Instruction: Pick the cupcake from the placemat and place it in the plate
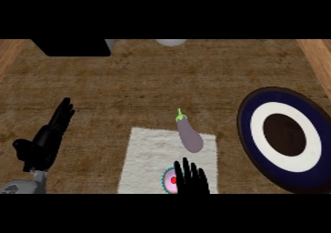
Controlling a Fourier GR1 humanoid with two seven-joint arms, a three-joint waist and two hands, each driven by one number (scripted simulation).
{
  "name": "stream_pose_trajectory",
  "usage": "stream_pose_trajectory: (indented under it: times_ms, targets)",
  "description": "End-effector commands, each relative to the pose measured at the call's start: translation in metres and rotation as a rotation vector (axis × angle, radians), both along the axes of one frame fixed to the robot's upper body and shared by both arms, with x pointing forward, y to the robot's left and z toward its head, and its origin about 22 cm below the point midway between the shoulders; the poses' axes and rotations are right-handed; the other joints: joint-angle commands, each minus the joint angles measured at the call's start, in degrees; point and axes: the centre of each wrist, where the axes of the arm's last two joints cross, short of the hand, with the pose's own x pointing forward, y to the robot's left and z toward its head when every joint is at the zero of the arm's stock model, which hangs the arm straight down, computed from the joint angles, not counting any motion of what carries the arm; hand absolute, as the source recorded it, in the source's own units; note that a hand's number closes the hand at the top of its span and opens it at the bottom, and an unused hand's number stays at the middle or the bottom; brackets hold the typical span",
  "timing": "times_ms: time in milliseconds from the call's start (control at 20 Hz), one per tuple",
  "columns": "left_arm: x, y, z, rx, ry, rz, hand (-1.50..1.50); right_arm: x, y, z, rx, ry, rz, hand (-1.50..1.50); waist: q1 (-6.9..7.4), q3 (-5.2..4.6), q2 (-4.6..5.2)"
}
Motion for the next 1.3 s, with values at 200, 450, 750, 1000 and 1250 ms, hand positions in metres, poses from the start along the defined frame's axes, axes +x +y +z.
stream_pose_trajectory:
  times_ms: [200, 450, 750, 1000, 1250]
  targets:
    - [-0.002, 0.0, 0.007, -0.01, -0.006, -0.007, 0.0, 0.025, 0.007, 0.031, 0.002, 0.117, -0.067, -1.5, 0.43, 0.05, 0.08]
    - [0.011, -0.009, 0.014, 0.007, 0.001, -0.023, 0.0, 0.041, 0.013, 0.012, 0.011, 0.149, -0.07, -1.5, 0.6, 0.08, 0.18]
    - [-0.009, 0.007, -0.003, -0.003, 0.003, -0.009, 0.0, 0.058, 0.017, -0.008, -0.047, 0.136, -0.102, -1.5, 0.51, 0.05, 0.09]
    - [0.009, -0.01, 0.018, 0.004, 0.008, -0.015, 0.0, 0.056, 0.008, -0.003, -0.065, 0.178, -0.104, -1.5, 0.16, 0.07, 0.0]
    - [-0.003, -0.015, 0.012, -0.008, -0.015, -0.01, 0.0, 0.066, 0.013, -0.027, -0.054, 0.243, -0.005, 1.5, 0.42, 0.07, 0.02]
